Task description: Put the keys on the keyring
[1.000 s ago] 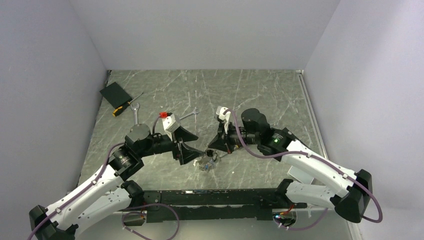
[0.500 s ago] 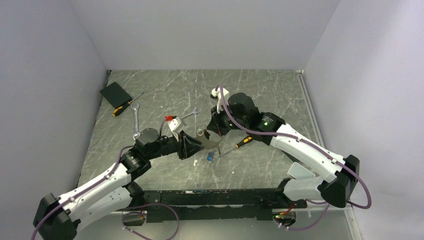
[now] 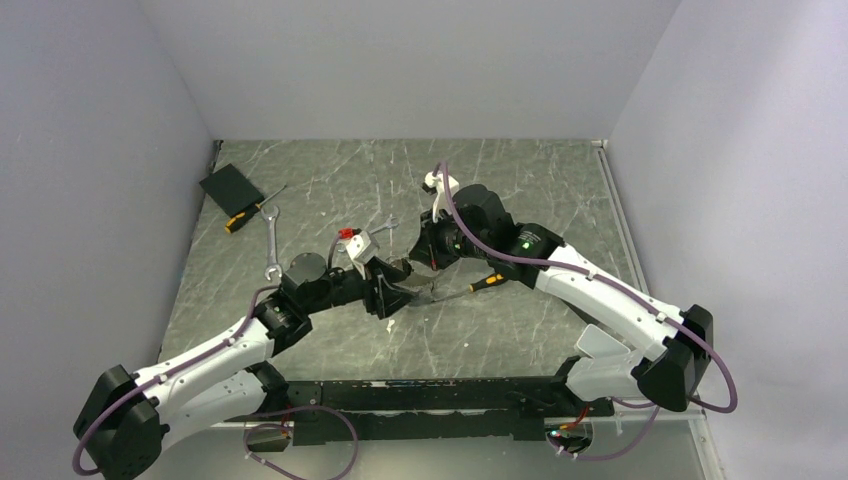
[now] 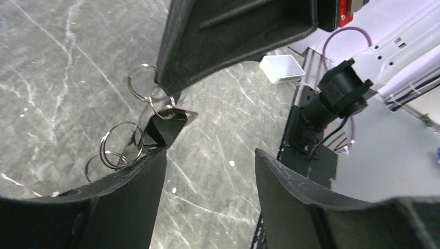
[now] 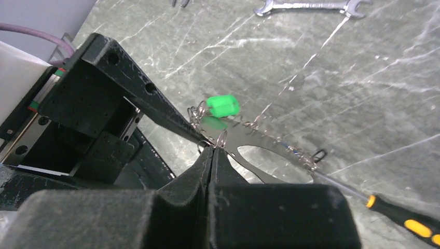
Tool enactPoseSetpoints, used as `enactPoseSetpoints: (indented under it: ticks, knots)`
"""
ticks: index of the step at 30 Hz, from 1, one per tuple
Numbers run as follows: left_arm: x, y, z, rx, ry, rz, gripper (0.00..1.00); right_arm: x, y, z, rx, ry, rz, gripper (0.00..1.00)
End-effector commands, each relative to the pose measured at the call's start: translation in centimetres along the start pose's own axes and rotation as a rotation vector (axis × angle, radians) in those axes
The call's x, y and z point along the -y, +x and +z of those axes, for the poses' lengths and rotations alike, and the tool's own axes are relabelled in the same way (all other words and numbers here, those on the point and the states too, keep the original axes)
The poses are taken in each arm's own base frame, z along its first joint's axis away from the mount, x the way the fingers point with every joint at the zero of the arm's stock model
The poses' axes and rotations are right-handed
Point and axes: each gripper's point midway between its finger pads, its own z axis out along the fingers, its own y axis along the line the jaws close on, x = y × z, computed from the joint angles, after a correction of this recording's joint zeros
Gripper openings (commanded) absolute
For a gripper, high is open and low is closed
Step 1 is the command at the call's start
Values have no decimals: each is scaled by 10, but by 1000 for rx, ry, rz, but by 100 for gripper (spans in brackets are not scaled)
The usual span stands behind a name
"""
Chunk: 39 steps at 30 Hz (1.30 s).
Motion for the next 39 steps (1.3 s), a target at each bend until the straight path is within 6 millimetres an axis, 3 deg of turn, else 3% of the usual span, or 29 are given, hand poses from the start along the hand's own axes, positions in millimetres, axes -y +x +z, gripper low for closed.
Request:
enactPoseSetpoints:
  ticks: [1,6,15,28,31,39]
  knots:
    - [-9,-7,2,57,-33,66,69,-18,-11,-6,59,-84,75,0]
    - [-13,-3,3,68,-42,81,69,-19,3,0,20,-103,122,0]
    - [-21,-5,7,88,-67,97,61,-23,-1,7,16,-111,179,0]
    - [-35,-11,5,104,-155,105,24,-25,4,6,13,-135,181,0]
    - [-35,-11,6,104,-153,110,1,-24,3,6,17,-130,175,0]
    - [-36,5,1,55,-151,114,0,-17,-6,1,57,-88,141,0]
